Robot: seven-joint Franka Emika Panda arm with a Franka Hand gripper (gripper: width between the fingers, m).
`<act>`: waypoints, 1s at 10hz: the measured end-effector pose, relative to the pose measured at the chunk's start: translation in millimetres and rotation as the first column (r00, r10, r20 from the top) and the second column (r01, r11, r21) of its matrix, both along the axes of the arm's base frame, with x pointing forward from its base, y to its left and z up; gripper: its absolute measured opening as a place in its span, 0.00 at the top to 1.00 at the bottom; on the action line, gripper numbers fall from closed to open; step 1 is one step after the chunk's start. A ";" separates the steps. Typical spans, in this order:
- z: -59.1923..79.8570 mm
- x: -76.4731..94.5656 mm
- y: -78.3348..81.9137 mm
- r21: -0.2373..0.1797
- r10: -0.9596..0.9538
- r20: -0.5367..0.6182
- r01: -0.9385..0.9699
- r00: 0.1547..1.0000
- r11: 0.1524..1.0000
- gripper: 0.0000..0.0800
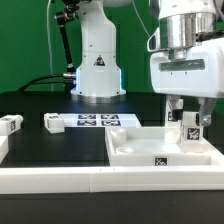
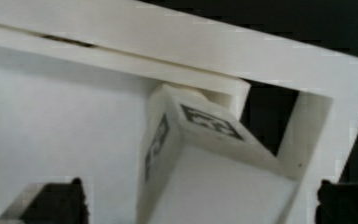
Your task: Assemble square table
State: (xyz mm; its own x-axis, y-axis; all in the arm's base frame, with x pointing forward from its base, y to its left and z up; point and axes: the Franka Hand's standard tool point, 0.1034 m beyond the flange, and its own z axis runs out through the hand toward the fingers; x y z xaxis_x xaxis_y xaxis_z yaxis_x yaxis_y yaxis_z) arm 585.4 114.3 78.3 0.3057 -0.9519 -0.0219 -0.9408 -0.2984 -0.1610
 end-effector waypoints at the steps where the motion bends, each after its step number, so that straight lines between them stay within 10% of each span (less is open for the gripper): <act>1: -0.1 -0.4 0.6 -0.018 0.110 0.001 -0.110 0.994 0.994 0.19; 10: 3.9 6.4 4.1 -0.142 0.665 0.012 -0.657 0.747 0.740 0.19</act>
Offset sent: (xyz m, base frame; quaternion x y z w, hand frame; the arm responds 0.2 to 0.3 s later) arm 0.0077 0.0073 0.0007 -0.0031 -0.0270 -0.2393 0.9706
